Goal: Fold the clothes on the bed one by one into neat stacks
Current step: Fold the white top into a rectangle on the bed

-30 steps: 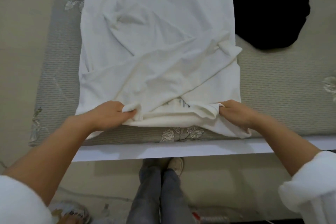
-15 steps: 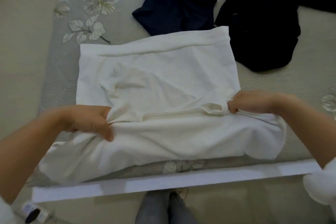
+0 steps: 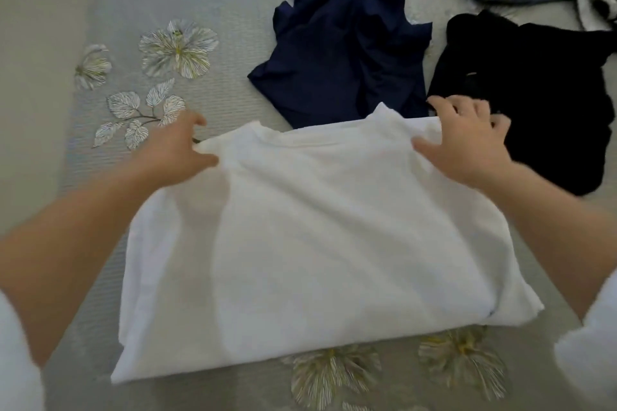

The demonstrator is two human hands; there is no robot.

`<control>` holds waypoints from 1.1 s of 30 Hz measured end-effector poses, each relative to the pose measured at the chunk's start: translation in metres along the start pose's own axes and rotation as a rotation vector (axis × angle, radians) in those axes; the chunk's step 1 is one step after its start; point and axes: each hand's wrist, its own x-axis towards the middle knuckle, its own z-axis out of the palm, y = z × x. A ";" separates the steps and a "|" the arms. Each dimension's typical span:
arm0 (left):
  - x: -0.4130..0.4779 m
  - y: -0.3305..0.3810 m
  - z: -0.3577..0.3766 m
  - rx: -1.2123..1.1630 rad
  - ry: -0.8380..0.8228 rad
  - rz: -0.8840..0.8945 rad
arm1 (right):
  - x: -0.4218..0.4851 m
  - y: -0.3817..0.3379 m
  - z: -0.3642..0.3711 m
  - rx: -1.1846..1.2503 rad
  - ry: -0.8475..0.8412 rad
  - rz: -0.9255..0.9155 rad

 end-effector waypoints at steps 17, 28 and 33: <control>-0.150 -0.064 0.120 -0.149 0.440 -0.429 | -0.148 -0.019 0.100 0.078 -0.198 -0.145; -0.209 -0.114 0.106 -0.225 0.675 -0.423 | -0.166 -0.014 0.092 0.102 -0.167 -0.153; -0.205 -0.115 0.125 -0.141 0.478 -0.619 | -0.171 0.005 0.095 0.081 -0.178 -0.203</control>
